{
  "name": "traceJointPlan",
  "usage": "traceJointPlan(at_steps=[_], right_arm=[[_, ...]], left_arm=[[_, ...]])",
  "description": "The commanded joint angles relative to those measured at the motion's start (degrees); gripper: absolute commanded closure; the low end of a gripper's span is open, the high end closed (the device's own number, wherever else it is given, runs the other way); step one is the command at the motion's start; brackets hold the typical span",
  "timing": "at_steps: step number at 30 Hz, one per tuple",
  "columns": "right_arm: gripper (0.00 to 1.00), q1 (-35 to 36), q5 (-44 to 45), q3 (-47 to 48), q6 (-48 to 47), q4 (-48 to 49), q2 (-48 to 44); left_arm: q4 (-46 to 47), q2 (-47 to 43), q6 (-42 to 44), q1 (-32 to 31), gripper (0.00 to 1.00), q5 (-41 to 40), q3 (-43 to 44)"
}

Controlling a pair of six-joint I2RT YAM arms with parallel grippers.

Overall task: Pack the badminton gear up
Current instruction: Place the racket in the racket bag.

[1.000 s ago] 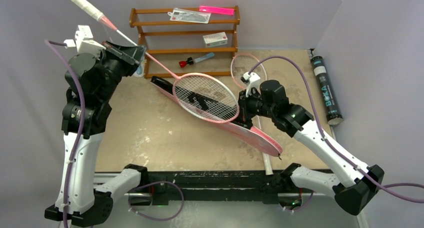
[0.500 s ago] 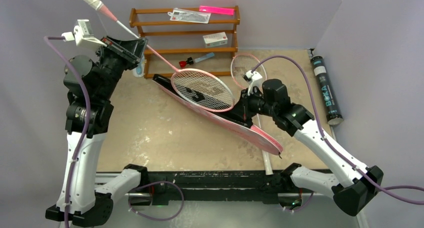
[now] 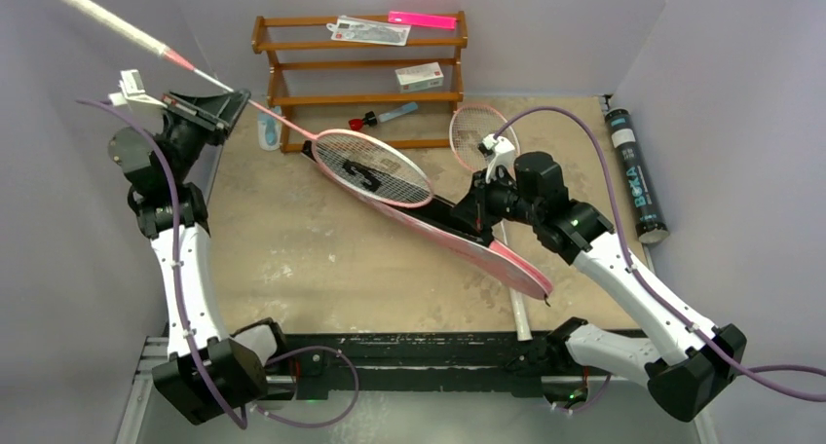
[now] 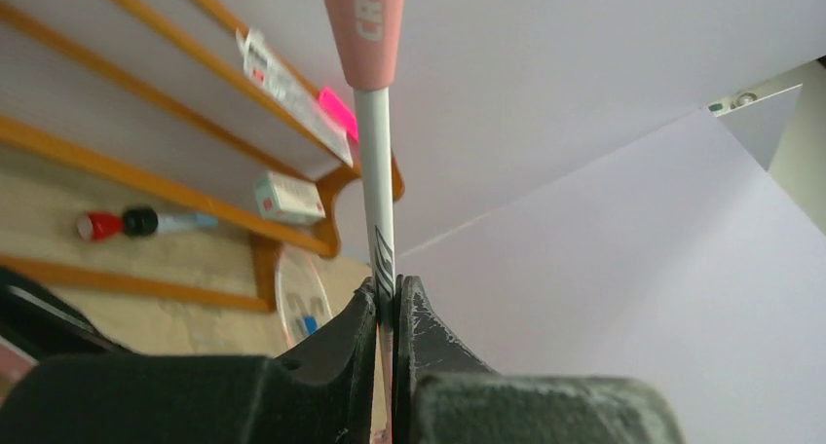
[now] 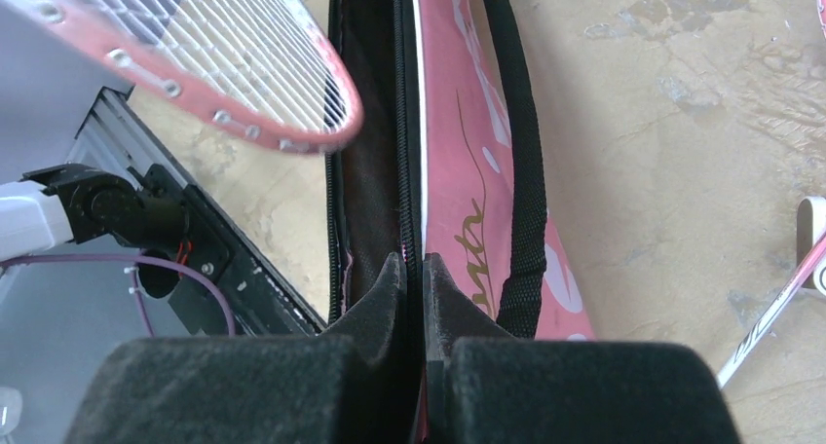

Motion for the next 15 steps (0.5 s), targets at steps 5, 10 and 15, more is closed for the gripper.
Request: traceJointPlan(at_steps=[5,10,15], right_arm=[[1.00,-0.34,-3.29,0.61,1.50,5.65,-0.59],[1.00,-0.33,-4.03,0.54,2.24,6.50,-0.43],[1.00,-0.34,-4.58,0.54,3.51,7.71,-0.29]], left_arm=[[16.95,-3.64,-10.16,1.36,1.00,10.18,-7.53],[22.29,-3.19,-11.99,1.36,1.00,11.27,-10.88],[19.46,-5.06,-8.28,1.28,1.00,10.29,-12.82]])
